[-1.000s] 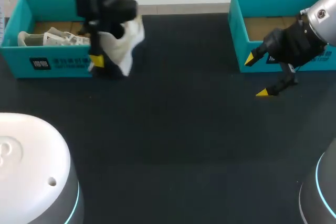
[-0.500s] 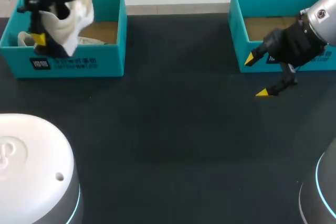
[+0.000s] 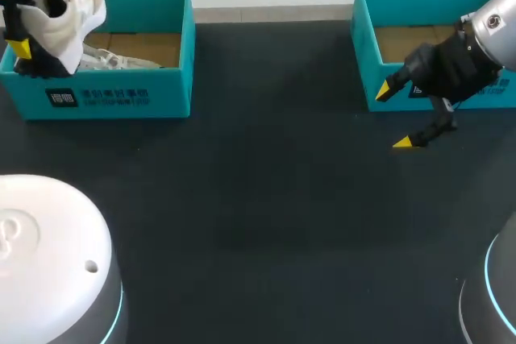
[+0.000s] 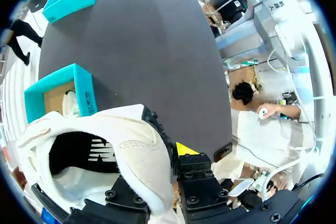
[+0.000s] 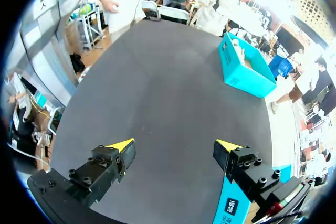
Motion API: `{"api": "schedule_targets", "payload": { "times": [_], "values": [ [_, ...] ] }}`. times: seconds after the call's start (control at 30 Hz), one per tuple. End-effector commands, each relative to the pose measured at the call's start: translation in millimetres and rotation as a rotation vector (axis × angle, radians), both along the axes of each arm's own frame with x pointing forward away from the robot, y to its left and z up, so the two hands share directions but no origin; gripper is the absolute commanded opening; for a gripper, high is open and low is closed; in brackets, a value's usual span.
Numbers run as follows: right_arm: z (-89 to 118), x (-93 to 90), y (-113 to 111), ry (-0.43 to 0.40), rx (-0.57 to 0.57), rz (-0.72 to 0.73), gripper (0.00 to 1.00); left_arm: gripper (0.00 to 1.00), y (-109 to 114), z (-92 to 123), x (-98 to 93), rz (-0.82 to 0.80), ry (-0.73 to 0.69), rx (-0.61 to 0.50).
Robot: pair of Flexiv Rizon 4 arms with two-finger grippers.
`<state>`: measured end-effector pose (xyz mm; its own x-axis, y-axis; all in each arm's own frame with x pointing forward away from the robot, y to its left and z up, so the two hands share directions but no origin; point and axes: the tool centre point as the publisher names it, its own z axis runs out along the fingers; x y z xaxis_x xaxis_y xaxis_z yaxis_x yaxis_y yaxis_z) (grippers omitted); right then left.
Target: Take the shoe out of the shoebox, open the shoe tongue, remove and reinsert the insole, then place the shoe into the shoebox
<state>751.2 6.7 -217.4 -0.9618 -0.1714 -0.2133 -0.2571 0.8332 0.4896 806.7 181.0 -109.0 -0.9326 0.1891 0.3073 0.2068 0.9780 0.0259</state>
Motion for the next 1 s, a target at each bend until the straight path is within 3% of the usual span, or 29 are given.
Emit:
{"api": "schedule_targets", "payload": {
  "times": [0.03, 0.17, 0.33, 0.6, 1.0],
  "values": [
    [0, -0.1, 0, -0.001, -0.002, -0.001, 1.00, 0.00, 1, 1, -0.6, -0.001, -0.003, 0.001],
    [0, -0.1, 0, -0.001, -0.002, -0.001, 1.00, 0.00, 1, 1, -0.6, -0.001, -0.003, 0.001],
    [0, -0.1, 0, -0.001, -0.002, -0.001, 1.00, 0.00, 34, -10, 24.6, -0.002, 0.011, 0.016],
    [0, -0.1, 0, -0.001, -0.002, -0.001, 1.00, 0.00, 93, -25, 83.4, 0.026, 0.004, -0.024],
    [0, -0.1, 0, -0.001, -0.002, -0.001, 1.00, 0.00, 127, -41, 162.2, 0.063, -0.131, -0.067]
  ]
}}
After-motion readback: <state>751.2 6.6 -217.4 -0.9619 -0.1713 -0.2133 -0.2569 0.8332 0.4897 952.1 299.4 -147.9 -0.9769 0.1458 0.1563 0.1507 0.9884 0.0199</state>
